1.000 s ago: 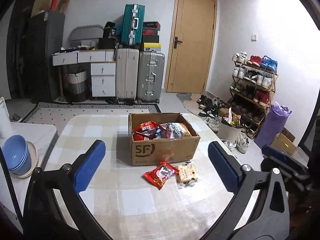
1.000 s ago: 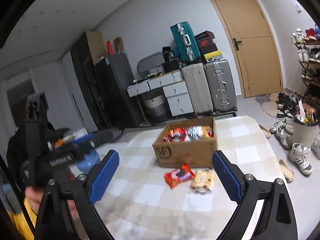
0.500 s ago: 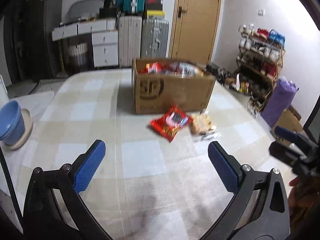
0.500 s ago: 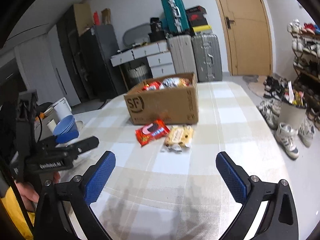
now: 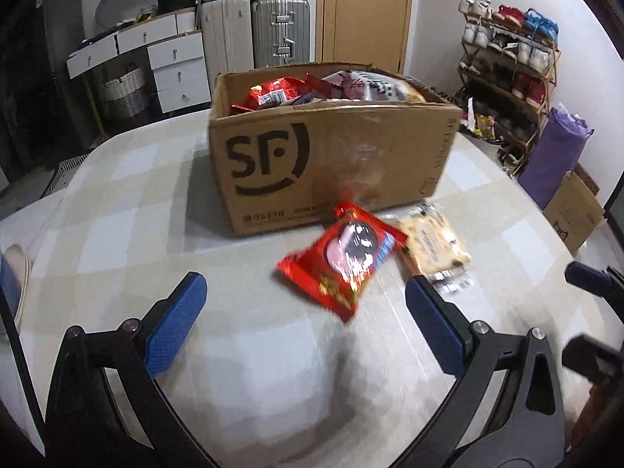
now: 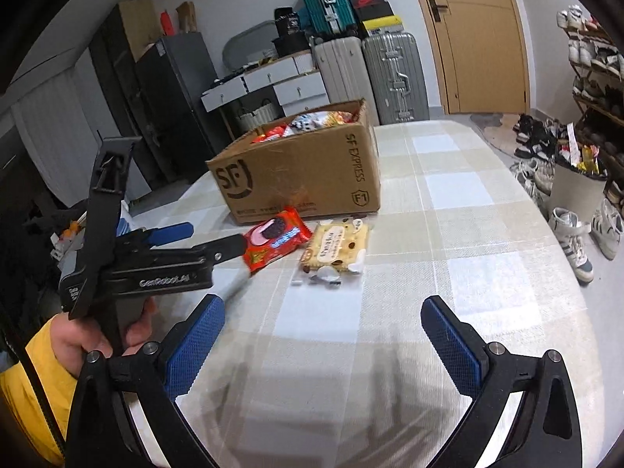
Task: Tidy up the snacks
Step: 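Grasp the red Oreo cookie pack with the left gripper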
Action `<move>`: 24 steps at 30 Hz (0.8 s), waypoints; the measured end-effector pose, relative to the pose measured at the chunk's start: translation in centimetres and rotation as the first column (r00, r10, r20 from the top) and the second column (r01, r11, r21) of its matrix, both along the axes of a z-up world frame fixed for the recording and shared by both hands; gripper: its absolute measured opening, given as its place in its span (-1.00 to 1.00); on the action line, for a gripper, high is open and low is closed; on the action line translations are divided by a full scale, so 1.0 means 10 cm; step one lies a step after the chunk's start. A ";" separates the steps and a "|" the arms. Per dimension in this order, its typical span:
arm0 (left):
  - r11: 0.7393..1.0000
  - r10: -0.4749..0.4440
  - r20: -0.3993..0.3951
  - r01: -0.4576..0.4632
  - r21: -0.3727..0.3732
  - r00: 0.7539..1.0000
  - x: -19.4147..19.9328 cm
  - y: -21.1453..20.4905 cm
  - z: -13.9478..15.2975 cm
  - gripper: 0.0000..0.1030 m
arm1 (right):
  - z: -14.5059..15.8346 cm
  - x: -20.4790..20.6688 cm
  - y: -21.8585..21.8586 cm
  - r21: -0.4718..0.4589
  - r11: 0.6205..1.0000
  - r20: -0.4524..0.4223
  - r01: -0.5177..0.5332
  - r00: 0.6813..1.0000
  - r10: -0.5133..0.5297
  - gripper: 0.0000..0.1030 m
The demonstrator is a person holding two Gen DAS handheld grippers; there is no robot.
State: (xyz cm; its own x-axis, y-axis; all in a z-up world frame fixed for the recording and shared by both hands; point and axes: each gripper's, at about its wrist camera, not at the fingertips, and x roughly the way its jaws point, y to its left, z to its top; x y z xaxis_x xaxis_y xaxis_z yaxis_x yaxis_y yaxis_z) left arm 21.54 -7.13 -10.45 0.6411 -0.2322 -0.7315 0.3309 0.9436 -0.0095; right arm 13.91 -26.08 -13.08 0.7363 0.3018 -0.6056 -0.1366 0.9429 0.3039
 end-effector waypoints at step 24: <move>0.984 -0.174 -0.167 0.164 -0.069 0.970 0.90 -0.50 -0.54 -0.20 | -0.23 0.20 -0.14 0.090 0.996 -0.046 0.009 0.999 -0.005 0.99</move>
